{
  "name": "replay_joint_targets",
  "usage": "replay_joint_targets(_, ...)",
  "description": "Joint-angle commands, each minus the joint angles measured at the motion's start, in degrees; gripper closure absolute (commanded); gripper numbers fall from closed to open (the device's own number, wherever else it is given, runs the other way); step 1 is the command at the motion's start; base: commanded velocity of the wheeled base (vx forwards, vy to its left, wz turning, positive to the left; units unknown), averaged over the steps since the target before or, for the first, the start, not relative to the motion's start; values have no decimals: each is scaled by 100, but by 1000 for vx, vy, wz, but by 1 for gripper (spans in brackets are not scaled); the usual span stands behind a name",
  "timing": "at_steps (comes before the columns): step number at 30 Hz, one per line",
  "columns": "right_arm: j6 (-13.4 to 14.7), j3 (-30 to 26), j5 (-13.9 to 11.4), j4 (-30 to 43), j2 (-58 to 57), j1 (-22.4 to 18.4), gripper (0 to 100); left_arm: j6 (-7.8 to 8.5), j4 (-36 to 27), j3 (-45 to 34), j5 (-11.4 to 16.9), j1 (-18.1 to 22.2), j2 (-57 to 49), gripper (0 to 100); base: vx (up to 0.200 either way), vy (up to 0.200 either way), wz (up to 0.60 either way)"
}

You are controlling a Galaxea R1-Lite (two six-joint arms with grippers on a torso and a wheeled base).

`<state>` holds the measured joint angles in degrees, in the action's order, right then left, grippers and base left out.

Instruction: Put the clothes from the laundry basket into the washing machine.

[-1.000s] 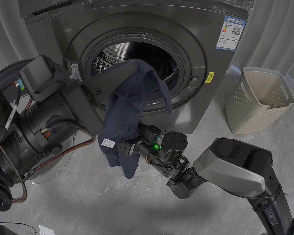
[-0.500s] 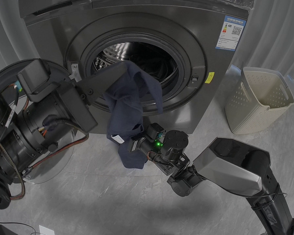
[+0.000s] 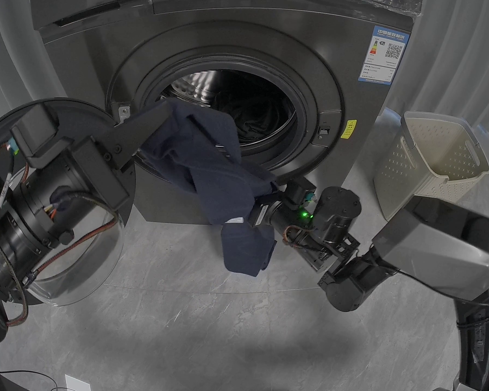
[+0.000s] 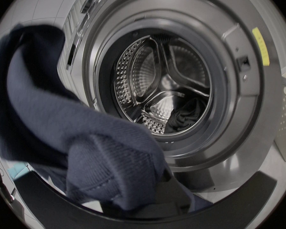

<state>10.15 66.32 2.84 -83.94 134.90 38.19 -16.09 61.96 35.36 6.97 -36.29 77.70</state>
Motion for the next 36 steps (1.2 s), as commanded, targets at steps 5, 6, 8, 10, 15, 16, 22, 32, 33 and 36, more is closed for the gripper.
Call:
replay_joint_targets(5,92,-901,111,-43,-1335,-93,100,71,-44,-1005,6,817,-10,100,0,0,0)
replay_joint_targets(6,101,-989,111,-43,-1449,-93,100,71,-44,-1172,23,887,78,100,0,0,0)
replay_joint_targets(8,110,-1139,111,-43,-1634,-93,100,97,9,-1401,23,940,307,100,0,0,0)
replay_joint_targets(10,110,-1314,111,-43,-1801,-66,100,194,9,-1506,15,948,579,100,0,0,0)
replay_joint_targets(15,118,-1631,111,-43,-2038,-5,100,554,96,-1515,-3,1010,1414,100,0,0,0)
replay_joint_targets(16,118,-1683,111,-43,-2082,4,100,563,193,-1533,-3,1001,1572,100,0,0,0)
replay_joint_targets(22,153,-1692,120,-43,-2126,57,100,572,879,-1603,15,1001,2267,100,0,0,0)
replay_joint_targets(32,153,-1543,120,10,-2056,30,100,642,1652,-2631,50,421,2583,0,0,0,0)
replay_joint_targets(33,153,-1516,120,18,-2038,39,100,695,1696,-2719,50,307,2583,0,0,0,0)
replay_joint_targets(36,153,-1455,120,36,-1976,39,100,792,1784,-2869,76,61,2557,0,0,0,0)
